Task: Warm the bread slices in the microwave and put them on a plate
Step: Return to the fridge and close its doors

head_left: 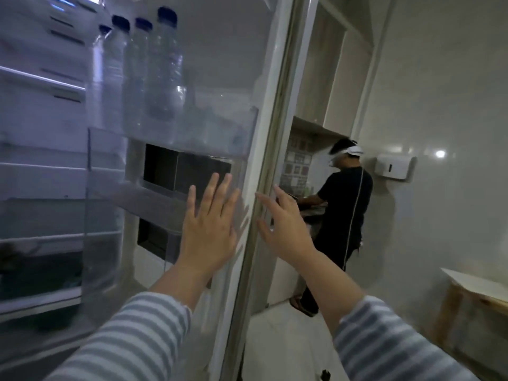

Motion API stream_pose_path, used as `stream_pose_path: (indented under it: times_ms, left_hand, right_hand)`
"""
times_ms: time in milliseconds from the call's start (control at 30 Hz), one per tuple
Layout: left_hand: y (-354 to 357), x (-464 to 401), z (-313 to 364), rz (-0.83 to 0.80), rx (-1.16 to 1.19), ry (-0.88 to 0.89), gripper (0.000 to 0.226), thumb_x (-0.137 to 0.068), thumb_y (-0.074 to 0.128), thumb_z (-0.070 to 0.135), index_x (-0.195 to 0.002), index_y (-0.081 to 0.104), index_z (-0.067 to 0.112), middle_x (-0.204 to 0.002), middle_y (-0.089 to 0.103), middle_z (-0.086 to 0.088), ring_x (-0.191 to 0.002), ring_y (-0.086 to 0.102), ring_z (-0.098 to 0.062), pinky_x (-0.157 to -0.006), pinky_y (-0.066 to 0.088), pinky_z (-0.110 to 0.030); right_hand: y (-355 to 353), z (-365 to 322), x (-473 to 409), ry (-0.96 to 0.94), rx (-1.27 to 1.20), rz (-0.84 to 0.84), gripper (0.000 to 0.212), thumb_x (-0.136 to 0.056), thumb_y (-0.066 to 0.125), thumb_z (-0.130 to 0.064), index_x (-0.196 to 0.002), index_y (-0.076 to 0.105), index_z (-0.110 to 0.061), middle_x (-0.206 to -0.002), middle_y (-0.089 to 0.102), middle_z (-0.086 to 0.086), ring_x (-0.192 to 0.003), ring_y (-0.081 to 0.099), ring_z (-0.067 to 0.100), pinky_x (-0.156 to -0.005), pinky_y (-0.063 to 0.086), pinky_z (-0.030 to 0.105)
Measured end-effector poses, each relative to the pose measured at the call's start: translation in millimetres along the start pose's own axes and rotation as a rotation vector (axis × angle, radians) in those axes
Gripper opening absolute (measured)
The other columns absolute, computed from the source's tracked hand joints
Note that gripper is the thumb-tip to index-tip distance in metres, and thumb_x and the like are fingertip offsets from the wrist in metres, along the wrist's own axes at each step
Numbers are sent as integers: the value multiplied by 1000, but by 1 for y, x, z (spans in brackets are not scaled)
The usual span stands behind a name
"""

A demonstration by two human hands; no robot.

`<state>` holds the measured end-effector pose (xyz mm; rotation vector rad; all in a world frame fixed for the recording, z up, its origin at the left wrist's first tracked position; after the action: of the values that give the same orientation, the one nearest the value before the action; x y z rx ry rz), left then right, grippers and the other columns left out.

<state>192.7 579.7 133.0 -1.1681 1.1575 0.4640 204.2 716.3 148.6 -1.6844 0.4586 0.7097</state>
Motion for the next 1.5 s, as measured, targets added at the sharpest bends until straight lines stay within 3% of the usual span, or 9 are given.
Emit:
stream_pose_path:
  times_ms: [133,233,300,400,533,867,1000,1300,1500]
  left_hand:
    - [16,6,-6,-114,-141,-125,115,-68,75,53,-152,12,6,-160,-1,-14,-148,-2,-29,-118,6,-53]
    - [21,8,-7,-182,-238,-156,127,-70,71,59,-151,-11,6,-157,-22,-14,-146,-19,-28,-118,0,-51]
    - [24,10,-9,-233,-288,-167,127,-76,67,56,-145,-28,7,-152,-37,-12,-141,-32,-27,-118,-7,-49]
    - [21,11,-11,-226,-331,-179,127,-76,68,55,-145,-28,8,-154,-33,-11,-142,-29,-26,-119,-3,-48]
    - [25,13,-17,-291,-327,-190,121,-84,59,56,-139,-39,11,-147,-45,-9,-136,-40,-24,-118,-11,-46]
    - [12,21,-36,-234,-203,-126,124,-73,73,51,-150,-17,12,-157,-26,-7,-145,-22,-22,-119,-1,-45]
    - [-1,29,-55,-243,-169,-101,125,-73,73,50,-149,-21,14,-156,-29,-5,-144,-24,-21,-118,-5,-43]
    - [-39,52,-128,-227,-77,-33,131,-67,77,52,-150,-18,15,-160,-18,-5,-147,-14,-23,-120,6,-47]
    - [-65,66,-194,-184,-4,-1,130,-60,81,53,-152,0,9,-161,-6,-7,-148,-6,-24,-119,14,-51]
  right_hand:
    - [17,-3,-29,-182,175,-10,76,-94,49,-48,-151,-1,-39,-160,-20,5,-146,-19,25,-118,1,49]
    - [34,-5,-39,-294,185,-32,91,-90,53,-52,-146,-18,-43,-153,-36,0,-141,-33,26,-115,-7,55]
    - [43,-7,-42,-342,143,-23,97,-88,60,-47,-146,-17,-42,-154,-34,-1,-142,-31,25,-115,-4,60]
    - [52,-7,-43,-354,105,40,106,-80,71,-43,-150,-8,-38,-158,-25,1,-146,-21,27,-111,-5,61]
    - [57,-10,-42,-329,149,113,112,-74,76,-46,-153,-1,-30,-160,-13,10,-147,-9,32,-109,-5,61]
    - [50,-34,-33,-317,205,183,110,-72,76,-49,-152,5,-27,-159,-7,12,-147,-4,32,-111,4,64]
    - [49,-60,-27,-277,264,173,109,-73,74,-49,-153,5,-26,-159,-8,13,-147,-5,34,-111,2,63]
    - [50,-145,-14,-223,353,232,106,-71,76,-50,-153,14,-25,-160,3,18,-147,3,37,-111,10,66]
    - [63,-217,-13,-180,380,216,104,-74,72,-53,-153,9,-27,-160,-1,17,-147,-1,36,-112,6,66]
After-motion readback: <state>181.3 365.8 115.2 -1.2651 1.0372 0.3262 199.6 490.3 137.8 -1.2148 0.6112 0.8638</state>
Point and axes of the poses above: each hand's wrist, its own x-axis away from the middle knuckle, its own y-axis out of the palm, z = x × y, the point moved 8 cm from there along -x, towards the middle knuckle
